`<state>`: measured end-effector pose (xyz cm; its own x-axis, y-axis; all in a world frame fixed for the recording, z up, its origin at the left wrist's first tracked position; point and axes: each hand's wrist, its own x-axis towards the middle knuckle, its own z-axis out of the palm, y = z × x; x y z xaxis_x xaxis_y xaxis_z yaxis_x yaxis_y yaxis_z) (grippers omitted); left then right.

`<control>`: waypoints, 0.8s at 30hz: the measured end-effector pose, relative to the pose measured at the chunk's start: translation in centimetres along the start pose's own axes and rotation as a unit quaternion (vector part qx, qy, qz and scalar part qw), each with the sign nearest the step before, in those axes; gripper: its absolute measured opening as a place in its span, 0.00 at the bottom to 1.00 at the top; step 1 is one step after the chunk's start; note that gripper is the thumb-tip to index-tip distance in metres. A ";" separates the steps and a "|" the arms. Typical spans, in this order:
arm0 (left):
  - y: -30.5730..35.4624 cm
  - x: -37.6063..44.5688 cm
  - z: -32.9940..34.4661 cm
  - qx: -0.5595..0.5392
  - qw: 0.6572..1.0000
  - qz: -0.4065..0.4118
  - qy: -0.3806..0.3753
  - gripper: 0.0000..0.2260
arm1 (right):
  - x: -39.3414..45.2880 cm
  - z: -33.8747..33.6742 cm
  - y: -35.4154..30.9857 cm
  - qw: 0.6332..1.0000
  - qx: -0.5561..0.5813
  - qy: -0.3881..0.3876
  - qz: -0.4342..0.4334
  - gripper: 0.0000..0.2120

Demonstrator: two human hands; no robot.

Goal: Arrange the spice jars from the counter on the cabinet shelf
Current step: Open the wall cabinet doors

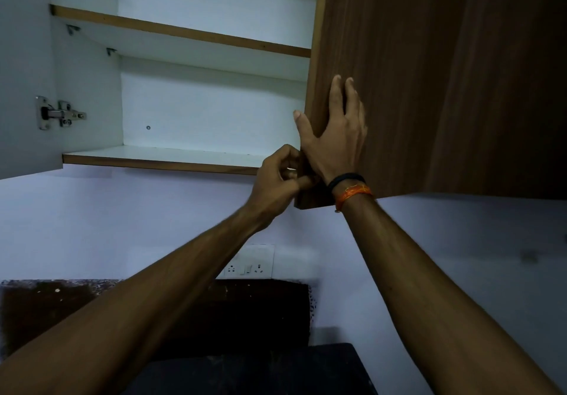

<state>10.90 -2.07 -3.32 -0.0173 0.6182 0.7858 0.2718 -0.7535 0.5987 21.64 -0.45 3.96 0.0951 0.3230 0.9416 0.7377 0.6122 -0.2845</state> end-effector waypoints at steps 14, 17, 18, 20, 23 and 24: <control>5.9 -4.6 8.0 -0.066 0.988 0.133 -0.051 0.16 | -2.2 -12.1 0.8 0.995 -0.063 0.079 0.001 0.37; 6.5 -5.5 10.6 -0.085 0.983 0.151 -0.055 0.24 | -2.9 -14.6 1.5 0.992 -0.076 0.100 -0.008 0.34; 6.6 -5.8 11.4 -0.089 0.982 0.156 -0.055 0.26 | -3.1 -15.3 1.7 0.992 -0.073 0.107 -0.007 0.33; 6.9 -6.1 12.9 -0.093 0.979 0.172 -0.063 0.30 | -3.2 -16.8 2.3 0.990 -0.069 0.120 0.005 0.32; 7.4 -6.3 15.5 -0.086 0.972 0.194 -0.098 0.37 | -3.4 -19.2 3.8 0.988 -0.082 0.127 0.008 0.31; 7.5 -6.3 16.5 -0.084 0.970 0.198 -0.112 0.39 | -3.5 -19.9 4.3 0.988 -0.091 0.126 0.005 0.31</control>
<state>28.92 -7.93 -6.36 0.2705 0.2920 0.9174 0.0540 -0.9560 0.2884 37.76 -13.37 3.03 0.2500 0.1243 0.9602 0.8421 0.4617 -0.2789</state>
